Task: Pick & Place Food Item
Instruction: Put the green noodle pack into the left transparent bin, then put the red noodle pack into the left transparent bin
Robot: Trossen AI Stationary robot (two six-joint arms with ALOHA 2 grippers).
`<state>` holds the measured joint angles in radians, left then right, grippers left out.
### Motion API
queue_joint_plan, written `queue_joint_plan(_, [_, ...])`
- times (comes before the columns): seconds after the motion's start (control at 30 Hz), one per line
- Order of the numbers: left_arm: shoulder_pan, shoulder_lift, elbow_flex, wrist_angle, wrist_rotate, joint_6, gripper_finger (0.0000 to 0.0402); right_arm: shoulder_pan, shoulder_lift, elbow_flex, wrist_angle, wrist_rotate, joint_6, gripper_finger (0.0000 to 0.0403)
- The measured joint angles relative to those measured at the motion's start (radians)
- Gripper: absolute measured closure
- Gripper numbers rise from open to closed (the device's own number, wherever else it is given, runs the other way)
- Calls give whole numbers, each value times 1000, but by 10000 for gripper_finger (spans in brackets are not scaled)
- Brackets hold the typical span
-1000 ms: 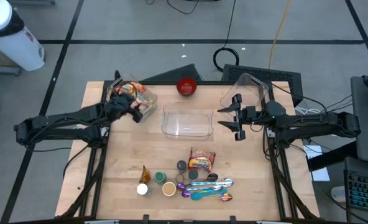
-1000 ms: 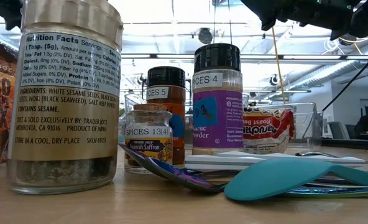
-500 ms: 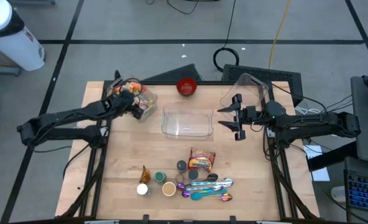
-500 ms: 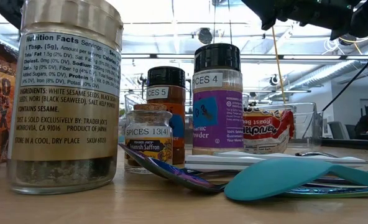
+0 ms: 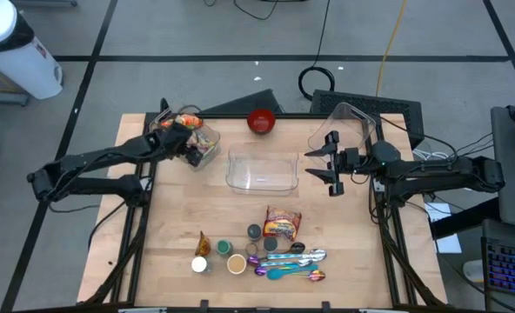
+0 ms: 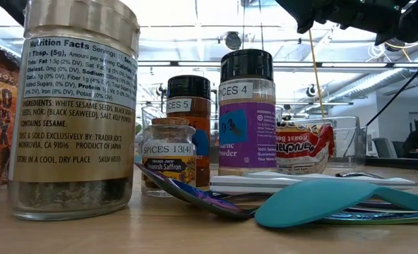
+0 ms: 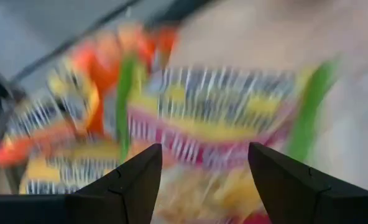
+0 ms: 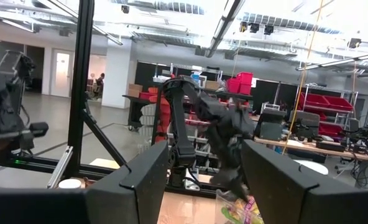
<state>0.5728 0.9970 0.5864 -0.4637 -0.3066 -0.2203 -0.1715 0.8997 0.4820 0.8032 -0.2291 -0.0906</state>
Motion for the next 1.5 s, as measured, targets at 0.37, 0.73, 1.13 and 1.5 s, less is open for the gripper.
queue_joint_plan(0.37, [-105,-195,45,197,163,83,156,28,0,0,-19,-186,31,206])
queue_joint_plan(0.73, [-313,-396,-101,415,281,80,156,375,16,0,-112,-248,-23,206])
queue_joint_plan(1.13, [-604,-366,-103,449,93,9,156,703,95,55,-545,676,262,206])
queue_joint_plan(1.5, [-888,-328,-103,528,-192,91,156,618,227,-97,-532,570,453,206])
